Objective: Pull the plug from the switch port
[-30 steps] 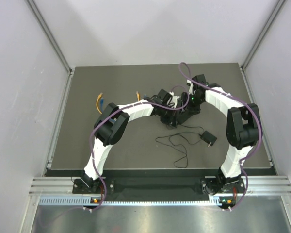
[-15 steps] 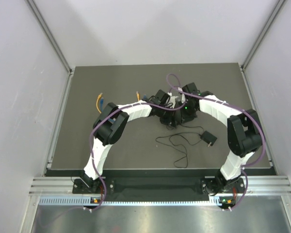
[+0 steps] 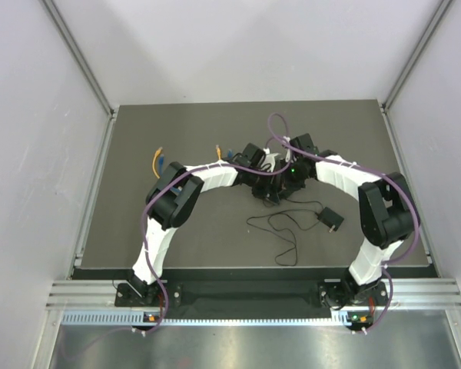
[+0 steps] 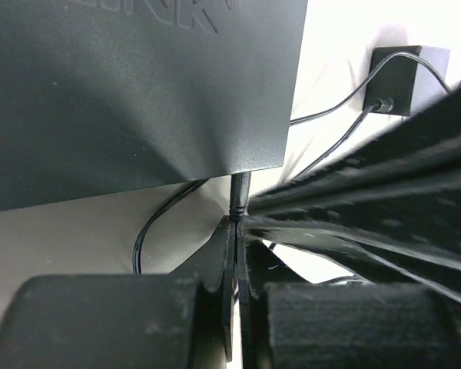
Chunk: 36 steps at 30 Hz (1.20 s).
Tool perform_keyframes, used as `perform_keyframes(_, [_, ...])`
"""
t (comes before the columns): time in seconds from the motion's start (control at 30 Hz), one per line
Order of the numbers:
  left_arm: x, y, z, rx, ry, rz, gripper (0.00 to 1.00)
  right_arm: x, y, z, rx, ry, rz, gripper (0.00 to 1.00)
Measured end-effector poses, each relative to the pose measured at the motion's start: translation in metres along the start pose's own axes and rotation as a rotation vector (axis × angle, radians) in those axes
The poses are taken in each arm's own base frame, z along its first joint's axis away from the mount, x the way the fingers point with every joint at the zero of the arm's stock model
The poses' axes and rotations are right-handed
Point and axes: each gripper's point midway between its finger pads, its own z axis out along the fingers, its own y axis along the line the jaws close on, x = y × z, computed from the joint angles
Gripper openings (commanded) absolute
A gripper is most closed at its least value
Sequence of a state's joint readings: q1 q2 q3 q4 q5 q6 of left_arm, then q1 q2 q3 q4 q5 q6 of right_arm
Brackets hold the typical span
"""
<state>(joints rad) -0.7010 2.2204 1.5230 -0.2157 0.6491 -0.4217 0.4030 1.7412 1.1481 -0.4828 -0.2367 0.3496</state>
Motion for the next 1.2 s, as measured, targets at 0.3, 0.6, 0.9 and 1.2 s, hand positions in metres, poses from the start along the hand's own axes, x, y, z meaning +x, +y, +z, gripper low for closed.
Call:
perform_keyframes(0.3, [0.001, -0.001, -0.002, 0.021, 0.008, -0.018, 0.00, 0.007, -0.006, 0.023, 0.006, -0.007, 0.055, 0.00])
perform_keyframes(0.6, [-0.002, 0.003, -0.002, 0.008, -0.007, -0.005, 0.00, -0.001, -0.018, 0.029, 0.128, -0.083, 0.049, 0.00])
perform_keyframes(0.9, [0.002, 0.007, -0.005, 0.034, -0.042, 0.033, 0.00, -0.022, -0.034, 0.028, 0.234, -0.181, -0.005, 0.00])
perform_keyframes(1.2, [0.021, 0.010, -0.019, 0.098, 0.029, 0.014, 0.09, -0.023, -0.042, 0.025, 0.236, -0.174, -0.025, 0.01])
